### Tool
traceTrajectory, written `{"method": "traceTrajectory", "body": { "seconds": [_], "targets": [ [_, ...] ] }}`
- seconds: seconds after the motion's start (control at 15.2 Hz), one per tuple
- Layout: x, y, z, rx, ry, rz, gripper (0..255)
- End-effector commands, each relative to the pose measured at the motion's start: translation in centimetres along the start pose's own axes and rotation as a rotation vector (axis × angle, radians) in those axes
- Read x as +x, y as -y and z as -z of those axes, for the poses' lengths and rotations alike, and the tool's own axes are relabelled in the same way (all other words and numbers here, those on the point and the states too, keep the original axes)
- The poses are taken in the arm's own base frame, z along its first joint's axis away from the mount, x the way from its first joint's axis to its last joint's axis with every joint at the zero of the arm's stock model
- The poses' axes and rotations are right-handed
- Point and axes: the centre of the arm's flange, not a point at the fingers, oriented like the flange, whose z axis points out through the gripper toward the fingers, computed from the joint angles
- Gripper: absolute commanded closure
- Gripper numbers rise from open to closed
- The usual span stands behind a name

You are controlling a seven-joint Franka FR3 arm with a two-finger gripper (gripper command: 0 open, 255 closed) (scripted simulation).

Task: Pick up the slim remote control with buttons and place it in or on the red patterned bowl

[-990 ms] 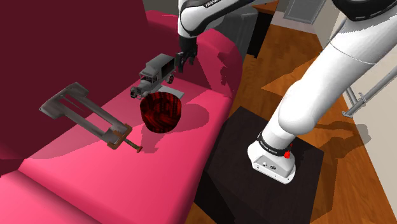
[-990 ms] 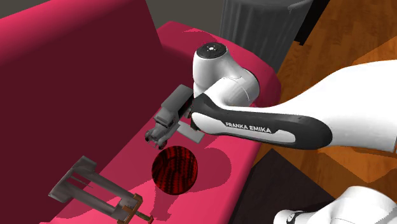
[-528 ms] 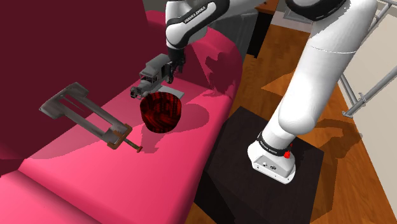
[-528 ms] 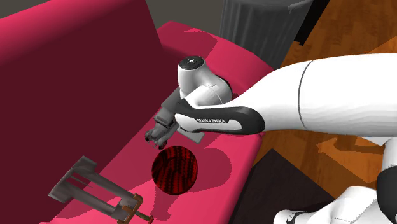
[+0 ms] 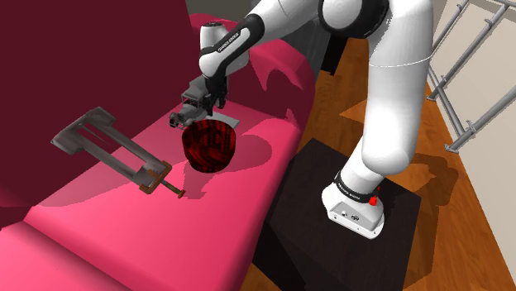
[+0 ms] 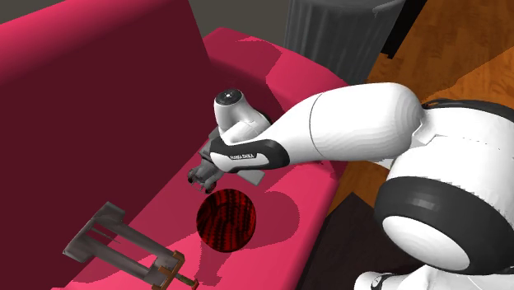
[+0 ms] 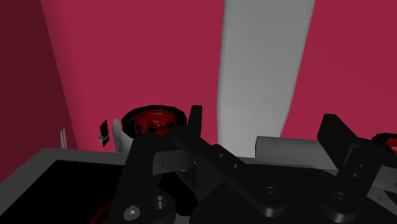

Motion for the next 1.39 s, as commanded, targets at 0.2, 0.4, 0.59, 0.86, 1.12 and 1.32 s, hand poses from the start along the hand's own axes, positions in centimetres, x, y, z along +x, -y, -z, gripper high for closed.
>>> {"method": "traceTrajectory", "body": {
  "seconds": [0.2, 0.4, 0.59, 0.86, 1.12, 1.32],
  "targets": [
    [0.3, 0.0, -2.8, 0.001, 0.000, 0.003, 0],
    [0.3, 0.0, -4.2, 0.001, 0.000, 0.003, 0],
    [0.3, 0.0, -4.2, 0.001, 0.000, 0.003, 0],
    [0.3, 0.0, -4.2, 0.001, 0.000, 0.003, 0],
    [0.3, 0.2, -4.3, 0.001, 0.000, 0.003, 255],
    [0.3, 0.2, -4.3, 0.001, 0.000, 0.003, 255]
  ]
}}
